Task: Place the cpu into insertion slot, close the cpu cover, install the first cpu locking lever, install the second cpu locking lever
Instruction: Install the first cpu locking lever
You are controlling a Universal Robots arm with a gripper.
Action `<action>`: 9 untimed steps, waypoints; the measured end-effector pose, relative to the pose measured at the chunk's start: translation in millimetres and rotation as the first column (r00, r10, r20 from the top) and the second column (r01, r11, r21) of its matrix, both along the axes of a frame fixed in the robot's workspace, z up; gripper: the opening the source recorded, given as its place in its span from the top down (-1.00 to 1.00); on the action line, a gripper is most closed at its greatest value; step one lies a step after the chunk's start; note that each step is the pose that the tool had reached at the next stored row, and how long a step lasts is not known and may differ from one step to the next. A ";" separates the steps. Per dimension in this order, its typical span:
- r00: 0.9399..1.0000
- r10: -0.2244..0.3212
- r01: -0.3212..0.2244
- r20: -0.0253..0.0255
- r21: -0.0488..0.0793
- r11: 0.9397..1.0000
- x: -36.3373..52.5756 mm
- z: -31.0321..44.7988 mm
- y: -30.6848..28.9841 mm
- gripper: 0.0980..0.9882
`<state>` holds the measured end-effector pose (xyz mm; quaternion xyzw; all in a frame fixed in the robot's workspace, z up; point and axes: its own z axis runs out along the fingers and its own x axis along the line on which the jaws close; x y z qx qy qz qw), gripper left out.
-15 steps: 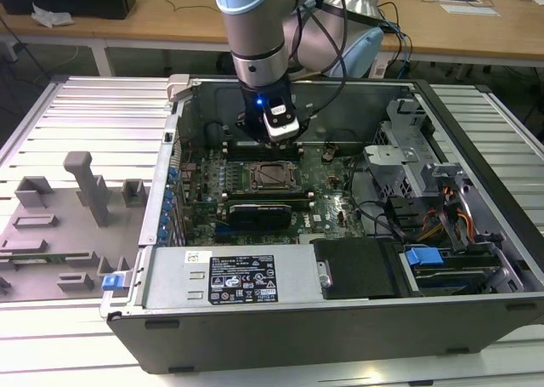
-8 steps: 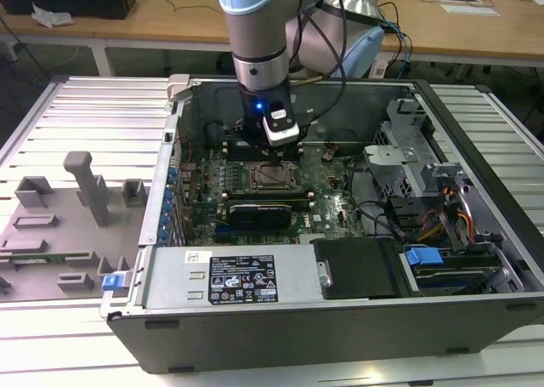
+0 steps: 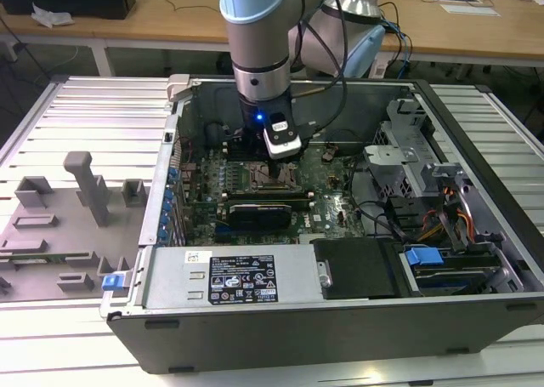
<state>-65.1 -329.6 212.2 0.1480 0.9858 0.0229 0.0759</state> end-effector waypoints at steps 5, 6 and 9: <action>0.999 0.036 -0.036 0.000 -0.016 0.999 -0.4 5.8 -0.1 0.98; 0.999 0.045 -0.045 0.000 -0.015 0.999 -0.3 19.3 -0.1 0.98; 0.999 0.048 -0.048 0.000 -0.015 0.999 -0.2 25.3 -0.1 0.98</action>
